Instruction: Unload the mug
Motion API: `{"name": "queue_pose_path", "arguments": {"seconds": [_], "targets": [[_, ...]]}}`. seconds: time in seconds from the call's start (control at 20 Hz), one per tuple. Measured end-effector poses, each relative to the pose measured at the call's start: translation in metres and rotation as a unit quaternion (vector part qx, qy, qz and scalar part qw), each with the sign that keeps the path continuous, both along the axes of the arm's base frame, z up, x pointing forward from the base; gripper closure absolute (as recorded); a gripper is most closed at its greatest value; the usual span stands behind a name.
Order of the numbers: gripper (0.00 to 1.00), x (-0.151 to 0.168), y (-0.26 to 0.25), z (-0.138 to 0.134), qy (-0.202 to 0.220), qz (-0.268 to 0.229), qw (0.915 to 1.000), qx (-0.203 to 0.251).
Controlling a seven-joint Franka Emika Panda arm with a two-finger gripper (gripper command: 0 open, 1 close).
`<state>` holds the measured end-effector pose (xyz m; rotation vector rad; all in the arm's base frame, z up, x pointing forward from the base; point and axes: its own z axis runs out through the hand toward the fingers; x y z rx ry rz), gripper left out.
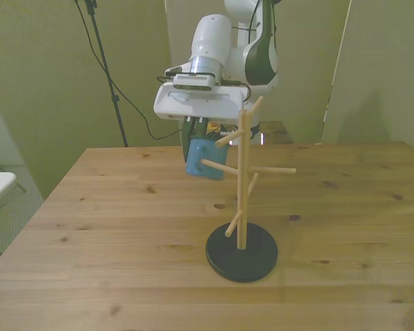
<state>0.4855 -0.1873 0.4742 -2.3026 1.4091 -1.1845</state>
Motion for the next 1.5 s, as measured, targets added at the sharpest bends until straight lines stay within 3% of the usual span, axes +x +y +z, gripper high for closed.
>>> {"name": "queue_pose_path", "arguments": {"seconds": [0.2, 0.35, 0.55, 0.75, 0.95, 1.2, 1.5], "targets": [[1.0, -0.027, -0.023, 0.009, -0.002, -0.013, 0.9998, 0.014], [1.0, -0.039, -0.035, 0.0, 0.014, -0.008, 0.9995, 0.027], [1.0, -0.054, -0.013, -0.019, 0.051, 0.041, 0.9971, 0.039], [1.0, -0.083, 0.013, -0.02, 0.082, 0.098, 0.991, 0.04], [1.0, -0.102, 0.03, -0.017, 0.13, 0.115, 0.9837, 0.047], [1.0, -0.098, 0.042, -0.022, 0.195, 0.108, 0.9731, 0.059], [1.0, -0.057, 0.045, -0.036, 0.26, 0.112, 0.9561, 0.076]]}}
